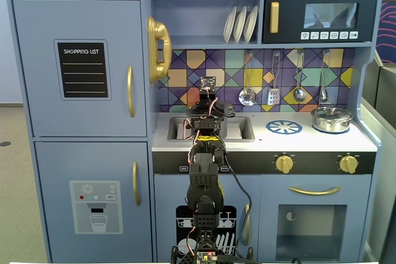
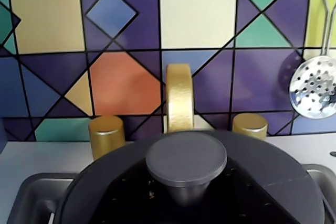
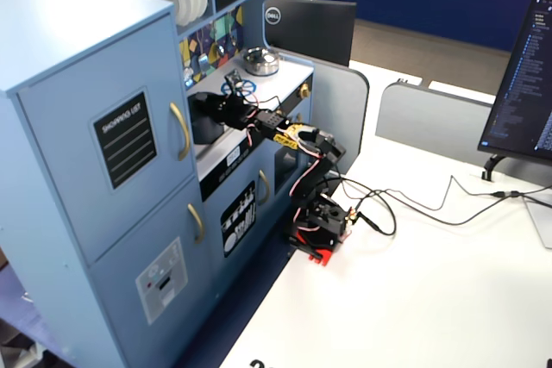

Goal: Pick up the lid from the counter and put it on the gray recipient

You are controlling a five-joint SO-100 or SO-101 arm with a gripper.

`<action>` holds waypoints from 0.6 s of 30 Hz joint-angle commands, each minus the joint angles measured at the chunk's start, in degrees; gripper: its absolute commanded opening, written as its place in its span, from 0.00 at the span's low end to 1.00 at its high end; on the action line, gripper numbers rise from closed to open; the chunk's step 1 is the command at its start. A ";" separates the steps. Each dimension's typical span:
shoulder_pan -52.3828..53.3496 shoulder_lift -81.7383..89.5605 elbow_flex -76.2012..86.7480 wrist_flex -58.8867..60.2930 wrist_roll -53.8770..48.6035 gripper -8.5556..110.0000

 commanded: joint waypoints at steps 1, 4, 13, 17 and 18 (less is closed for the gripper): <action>-1.05 0.26 -4.48 -1.93 -0.26 0.07; -1.23 0.00 -4.57 -2.02 -0.26 0.07; -1.67 1.05 -3.96 -0.97 0.62 0.16; -1.23 4.39 -3.08 4.57 2.72 0.24; -1.14 5.89 -2.64 6.68 2.72 0.24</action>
